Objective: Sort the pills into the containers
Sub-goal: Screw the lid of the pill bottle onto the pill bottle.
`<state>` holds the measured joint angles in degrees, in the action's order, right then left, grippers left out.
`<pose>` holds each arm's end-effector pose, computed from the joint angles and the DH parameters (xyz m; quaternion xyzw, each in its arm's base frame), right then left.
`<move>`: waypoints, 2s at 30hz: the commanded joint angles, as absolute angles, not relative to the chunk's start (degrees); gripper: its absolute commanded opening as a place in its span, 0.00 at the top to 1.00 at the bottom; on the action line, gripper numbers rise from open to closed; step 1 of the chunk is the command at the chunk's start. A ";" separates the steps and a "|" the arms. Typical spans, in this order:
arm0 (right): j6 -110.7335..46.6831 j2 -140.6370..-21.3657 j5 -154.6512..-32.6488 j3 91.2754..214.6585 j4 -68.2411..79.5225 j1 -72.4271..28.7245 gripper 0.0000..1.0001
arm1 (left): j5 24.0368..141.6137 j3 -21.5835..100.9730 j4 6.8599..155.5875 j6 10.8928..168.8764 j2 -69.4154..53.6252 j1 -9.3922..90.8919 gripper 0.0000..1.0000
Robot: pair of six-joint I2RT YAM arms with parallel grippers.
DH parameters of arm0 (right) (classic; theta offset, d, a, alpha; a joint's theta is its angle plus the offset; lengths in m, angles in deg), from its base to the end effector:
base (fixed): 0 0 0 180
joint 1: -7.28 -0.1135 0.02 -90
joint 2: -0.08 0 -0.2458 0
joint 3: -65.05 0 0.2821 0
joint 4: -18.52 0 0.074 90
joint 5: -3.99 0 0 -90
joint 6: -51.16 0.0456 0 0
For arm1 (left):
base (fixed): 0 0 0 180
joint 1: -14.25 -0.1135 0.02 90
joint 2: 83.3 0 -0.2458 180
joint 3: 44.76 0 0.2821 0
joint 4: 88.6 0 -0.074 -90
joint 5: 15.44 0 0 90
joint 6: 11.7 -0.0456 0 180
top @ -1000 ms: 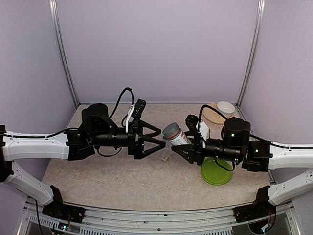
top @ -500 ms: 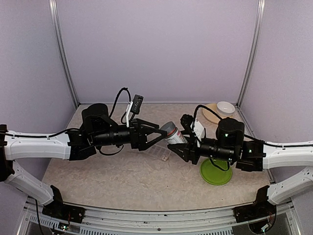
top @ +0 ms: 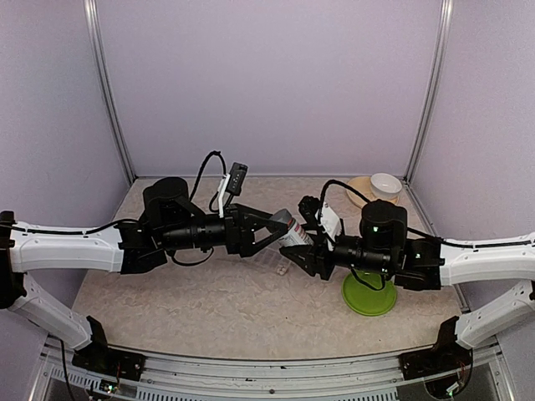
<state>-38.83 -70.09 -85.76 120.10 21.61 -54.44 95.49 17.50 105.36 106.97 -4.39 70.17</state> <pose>0.1546 0.2869 0.2462 -0.3975 0.6680 0.3213 0.5409 0.1879 -0.3068 0.2684 0.2895 0.6619 -0.5540 0.4137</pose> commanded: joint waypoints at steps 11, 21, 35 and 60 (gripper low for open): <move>-38.71 -75.13 -87.70 124.76 23.44 -54.78 0.79 | 97.51 19.81 108.22 106.08 -4.05 70.85 0.01; -38.08 -77.09 -90.65 125.43 24.28 -54.89 0.80 | 98.27 19.77 109.01 106.31 -4.58 70.85 0.01; -38.99 -70.86 -87.01 123.08 23.52 -54.86 0.79 | 93.11 16.54 107.41 107.44 -7.92 69.19 0.01; -38.41 -76.72 -87.98 125.71 22.41 -54.93 0.79 | 98.00 16.90 112.73 109.76 -5.93 70.41 0.01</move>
<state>-38.96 -74.79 -85.78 123.79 21.98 -54.46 93.77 16.39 107.37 109.40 -6.49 69.30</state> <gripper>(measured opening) 0.527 0.988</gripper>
